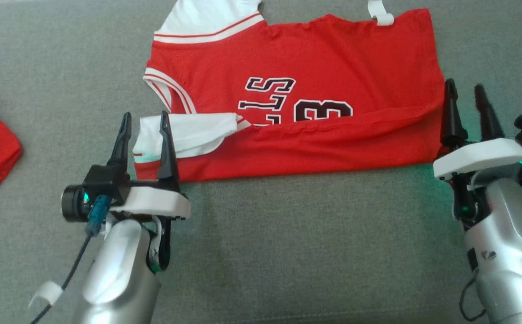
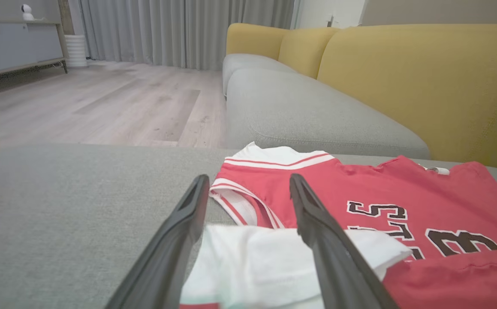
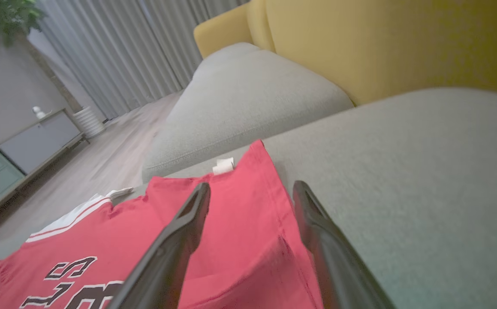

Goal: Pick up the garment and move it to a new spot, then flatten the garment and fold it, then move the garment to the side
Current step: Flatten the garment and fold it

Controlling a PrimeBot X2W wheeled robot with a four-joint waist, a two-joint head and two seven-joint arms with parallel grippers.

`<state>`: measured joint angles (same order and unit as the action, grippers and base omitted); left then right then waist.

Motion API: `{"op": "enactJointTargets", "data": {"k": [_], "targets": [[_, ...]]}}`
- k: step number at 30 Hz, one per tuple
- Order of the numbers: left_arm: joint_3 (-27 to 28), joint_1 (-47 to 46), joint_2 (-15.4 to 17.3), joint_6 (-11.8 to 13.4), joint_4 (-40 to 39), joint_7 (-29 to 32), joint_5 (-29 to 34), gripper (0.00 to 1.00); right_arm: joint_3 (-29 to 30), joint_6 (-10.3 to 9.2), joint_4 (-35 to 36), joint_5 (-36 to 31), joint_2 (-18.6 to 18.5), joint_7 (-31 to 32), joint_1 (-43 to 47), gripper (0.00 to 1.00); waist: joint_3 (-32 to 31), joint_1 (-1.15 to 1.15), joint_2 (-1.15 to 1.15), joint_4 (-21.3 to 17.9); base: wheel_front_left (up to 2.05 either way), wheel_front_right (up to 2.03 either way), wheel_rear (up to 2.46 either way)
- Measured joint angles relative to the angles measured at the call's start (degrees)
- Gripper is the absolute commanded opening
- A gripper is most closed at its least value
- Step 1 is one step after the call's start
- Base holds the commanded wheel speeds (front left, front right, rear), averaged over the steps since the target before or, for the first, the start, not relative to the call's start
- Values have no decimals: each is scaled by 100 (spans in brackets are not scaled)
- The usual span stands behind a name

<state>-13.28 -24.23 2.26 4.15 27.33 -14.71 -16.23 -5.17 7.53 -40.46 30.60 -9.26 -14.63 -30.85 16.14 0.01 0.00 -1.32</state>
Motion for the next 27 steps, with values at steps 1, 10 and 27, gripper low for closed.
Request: {"op": "enactJointTargets", "data": {"k": [1,10,27], "targets": [[26,38,-3,44,-81,0,96,100,88,0,124,-324,0,0,22,100,-26,0,0,5,0,0,0],[132,1243,2,193,-325,0,672,100,599,0,932,-2094,370,0,1284,100,-450,-1,0,27,0,0,0],[213,2578,23,274,-413,0,553,100,899,0,722,-2192,647,0,2427,100,-1439,-2,0,-29,0,0,0]]}}
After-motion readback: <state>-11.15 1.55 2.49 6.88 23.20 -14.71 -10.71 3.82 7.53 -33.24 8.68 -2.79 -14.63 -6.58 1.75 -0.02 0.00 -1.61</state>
